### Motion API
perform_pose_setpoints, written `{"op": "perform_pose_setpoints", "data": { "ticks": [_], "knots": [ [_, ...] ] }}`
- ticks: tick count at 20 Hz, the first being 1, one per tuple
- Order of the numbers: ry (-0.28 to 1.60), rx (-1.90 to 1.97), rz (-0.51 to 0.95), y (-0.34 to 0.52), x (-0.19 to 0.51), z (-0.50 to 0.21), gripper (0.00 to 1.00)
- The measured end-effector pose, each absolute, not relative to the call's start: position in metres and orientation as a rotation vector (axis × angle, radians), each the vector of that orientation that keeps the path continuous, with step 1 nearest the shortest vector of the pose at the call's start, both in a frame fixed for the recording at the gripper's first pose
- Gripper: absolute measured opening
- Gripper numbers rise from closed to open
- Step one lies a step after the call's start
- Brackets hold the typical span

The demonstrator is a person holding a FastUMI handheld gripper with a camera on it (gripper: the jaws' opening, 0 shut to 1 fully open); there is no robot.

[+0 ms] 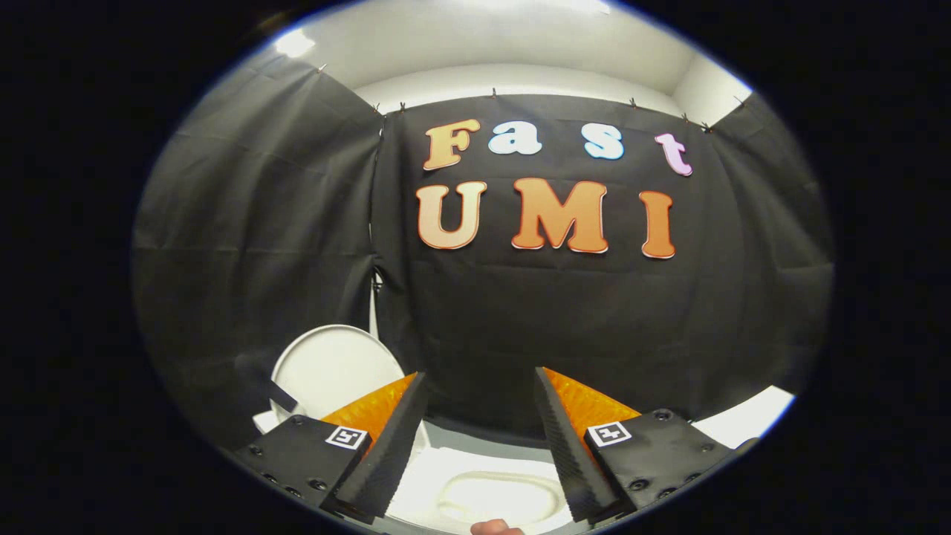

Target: Open the toilet lid.

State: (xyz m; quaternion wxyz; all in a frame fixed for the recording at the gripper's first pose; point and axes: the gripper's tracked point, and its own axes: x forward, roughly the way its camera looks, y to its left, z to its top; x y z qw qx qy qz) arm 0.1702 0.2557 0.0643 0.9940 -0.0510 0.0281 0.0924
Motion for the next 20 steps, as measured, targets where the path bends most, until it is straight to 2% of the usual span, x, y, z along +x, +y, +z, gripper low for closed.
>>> {"op": "perform_pose_setpoints", "data": {
  "ticks": [5, 8, 10, 14, 20],
  "knots": [
    [0.068, -0.091, 0.127, 0.187, 0.157, 0.060, 0.92],
    [-0.011, -0.154, 0.024, 0.129, 0.155, 0.076, 0.93],
    [-0.030, -0.195, 0.009, 0.111, 0.141, 0.074, 0.93],
    [0.041, -0.106, 0.043, 0.094, 0.124, 0.049, 0.93],
    [0.061, -0.072, -0.063, 0.023, 0.101, 0.023, 0.93]
  ]
}}
